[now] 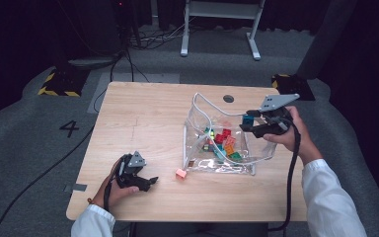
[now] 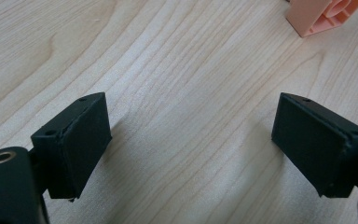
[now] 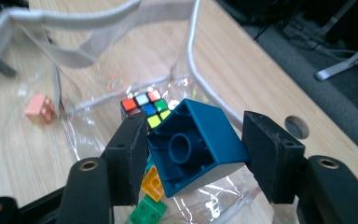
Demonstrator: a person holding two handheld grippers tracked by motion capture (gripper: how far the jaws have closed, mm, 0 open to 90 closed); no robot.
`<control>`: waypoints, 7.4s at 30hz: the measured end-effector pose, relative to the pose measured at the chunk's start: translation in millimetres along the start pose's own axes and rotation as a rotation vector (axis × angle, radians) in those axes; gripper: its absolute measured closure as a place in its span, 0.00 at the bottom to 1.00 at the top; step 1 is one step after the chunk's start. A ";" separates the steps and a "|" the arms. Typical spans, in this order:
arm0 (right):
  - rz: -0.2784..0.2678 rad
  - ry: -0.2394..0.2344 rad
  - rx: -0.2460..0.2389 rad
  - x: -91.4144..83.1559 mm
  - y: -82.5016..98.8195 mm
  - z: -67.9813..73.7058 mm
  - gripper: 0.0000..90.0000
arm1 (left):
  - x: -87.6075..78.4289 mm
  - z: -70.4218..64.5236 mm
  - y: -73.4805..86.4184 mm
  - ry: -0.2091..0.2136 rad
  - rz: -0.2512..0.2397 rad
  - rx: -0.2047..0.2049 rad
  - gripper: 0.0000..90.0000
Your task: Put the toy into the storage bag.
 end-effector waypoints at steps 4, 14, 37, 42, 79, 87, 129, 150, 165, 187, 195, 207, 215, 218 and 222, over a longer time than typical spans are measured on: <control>0.053 -0.039 -0.030 14.8 -6.9 1.6 0.47 | -0.1 0.0 0.0 -0.001 0.001 -0.001 0.13; 0.172 -0.086 -0.092 45.0 -17.0 4.9 0.47 | 0.0 0.0 0.0 0.000 0.000 -0.001 0.13; 0.433 -0.129 -0.113 68.4 10.2 0.2 0.47 | 0.0 -0.1 0.1 0.001 0.000 -0.001 0.13; 0.471 -0.114 -0.111 63.9 14.5 -0.5 0.47 | 0.0 -0.2 0.1 0.002 0.001 -0.001 0.13; 0.411 -0.054 -0.079 21.6 36.8 -1.1 0.42 | 0.0 -0.2 0.2 0.001 0.002 -0.003 0.13; 0.357 -0.044 -0.091 17.3 36.9 3.1 0.38 | -0.1 0.0 0.0 0.002 0.002 0.000 0.13; -0.006 0.227 0.106 -66.6 68.9 21.5 0.26 | 0.0 -0.2 0.1 0.002 0.001 -0.002 0.13; -0.025 0.211 0.199 -68.8 134.2 58.4 0.25 | 0.0 -0.2 0.1 0.002 0.001 -0.002 0.13; -0.016 0.113 0.241 -31.2 164.3 88.6 0.26 | -0.2 -0.1 0.1 0.000 0.003 0.000 0.13; -0.020 -0.147 0.172 36.4 156.7 149.1 0.32 | -0.1 -0.1 0.1 0.002 0.003 0.000 0.13; -0.031 -0.168 0.133 65.3 132.2 162.8 0.35 | -0.1 -0.2 0.1 0.001 0.002 -0.002 0.13; -0.078 -0.204 0.087 113.4 74.9 188.8 0.37 | -0.2 0.0 0.1 0.001 0.003 0.000 0.13; -0.072 -0.223 0.099 143.0 41.4 196.1 0.37 | -0.2 0.0 0.2 0.000 0.003 0.000 0.13; -0.075 -0.219 0.100 153.6 30.8 197.2 0.37 | -0.2 0.0 0.2 0.001 0.004 0.000 0.13; -0.076 -0.219 0.094 165.1 17.7 200.2 0.38 | -0.2 0.1 0.1 0.000 0.002 0.002 0.13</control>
Point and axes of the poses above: each handheld gripper's, and its own axes: x roughly forward along the jaws, y roughly out of its underside, z roughly to its left, the point moved 1 cm from there along x, roughly forward along the jaws, and after that the axes turned 11 degrees about -x, right-handed, at the moved point
